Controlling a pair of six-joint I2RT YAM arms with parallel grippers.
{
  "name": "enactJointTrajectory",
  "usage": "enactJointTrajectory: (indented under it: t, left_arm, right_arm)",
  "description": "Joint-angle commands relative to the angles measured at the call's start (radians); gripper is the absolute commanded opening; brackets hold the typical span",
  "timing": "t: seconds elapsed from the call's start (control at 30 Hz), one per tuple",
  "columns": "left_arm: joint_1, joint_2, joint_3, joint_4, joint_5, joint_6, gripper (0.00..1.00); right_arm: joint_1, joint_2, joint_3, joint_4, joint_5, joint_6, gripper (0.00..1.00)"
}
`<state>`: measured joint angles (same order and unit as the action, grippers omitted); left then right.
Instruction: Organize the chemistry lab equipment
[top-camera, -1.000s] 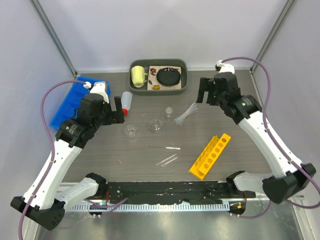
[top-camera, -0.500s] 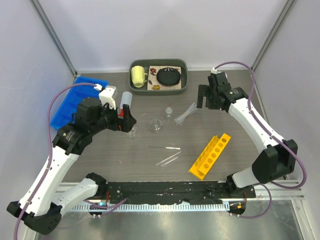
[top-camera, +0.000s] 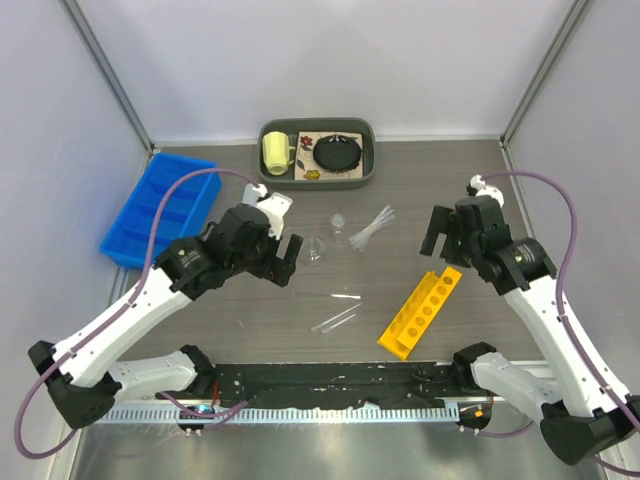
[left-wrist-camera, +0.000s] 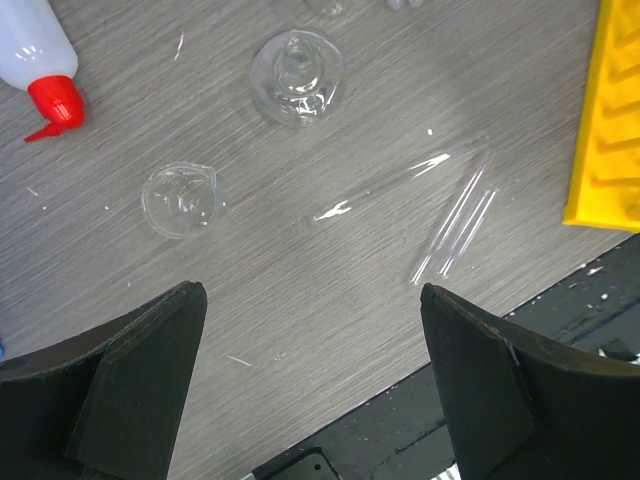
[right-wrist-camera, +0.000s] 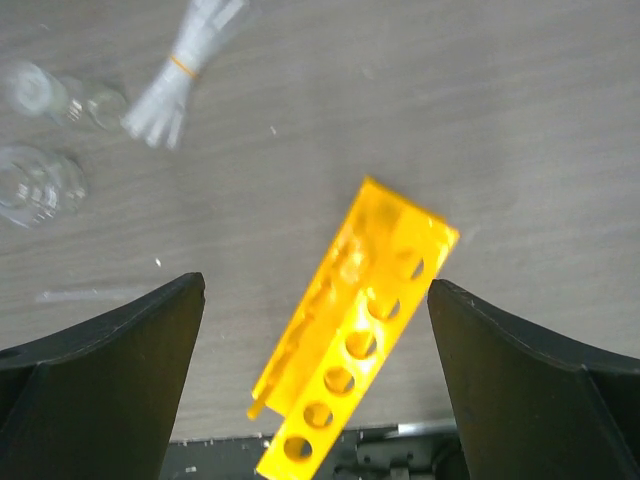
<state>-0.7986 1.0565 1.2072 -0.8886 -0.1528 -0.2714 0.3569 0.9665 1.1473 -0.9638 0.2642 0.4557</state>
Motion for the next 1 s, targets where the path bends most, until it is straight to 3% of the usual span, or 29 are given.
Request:
enactJointTrajectory:
  t: [0.0,0.4,0.77,0.87,0.97]
  left_arm:
    - [-0.039,0.045,-0.009,0.051,-0.074,0.021,0.93]
    - [-0.045,0.069,-0.066,0.142,0.045,0.054,0.93]
    - [-0.045,0.02,-0.098,0.142,0.067,0.035,0.93]
    - [-0.047,0.016,-0.1,0.145,0.068,0.034,0.93]
    - [-0.047,0.011,-0.098,0.139,0.067,0.034,0.93]
  right_arm:
    - [0.007,-0.063,-0.104,-0.114,0.017,0.175,0.99]
    - [0.005,-0.13,-0.362,-0.11,-0.042,0.412,0.95]
    - [0.014,-0.091,-0.446,-0.06,-0.042,0.463,0.9]
    - [0.016,-0.065,-0.459,-0.029,-0.04,0.468,0.87]
    - [0.014,-0.029,-0.451,-0.01,-0.025,0.459,0.77]
